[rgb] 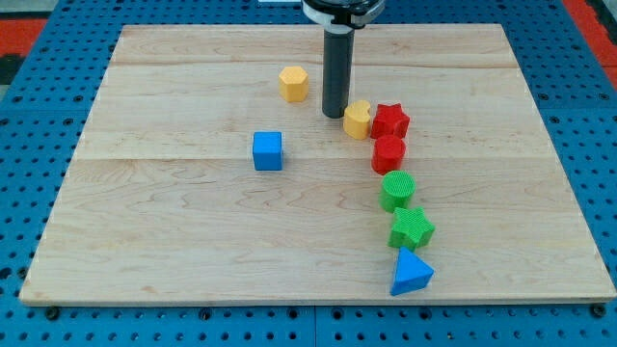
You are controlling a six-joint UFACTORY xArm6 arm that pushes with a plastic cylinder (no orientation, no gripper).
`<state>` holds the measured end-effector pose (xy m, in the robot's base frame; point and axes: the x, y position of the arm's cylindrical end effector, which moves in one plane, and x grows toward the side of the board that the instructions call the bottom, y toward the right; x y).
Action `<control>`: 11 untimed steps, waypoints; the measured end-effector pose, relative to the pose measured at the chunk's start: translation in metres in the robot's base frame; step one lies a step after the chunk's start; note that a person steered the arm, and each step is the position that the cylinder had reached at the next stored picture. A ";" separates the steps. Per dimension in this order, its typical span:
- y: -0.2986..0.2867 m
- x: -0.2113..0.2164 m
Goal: Separate the heart from the red star
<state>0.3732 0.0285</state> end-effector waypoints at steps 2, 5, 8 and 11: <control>-0.004 0.015; -0.010 0.051; 0.041 0.018; 0.032 -0.034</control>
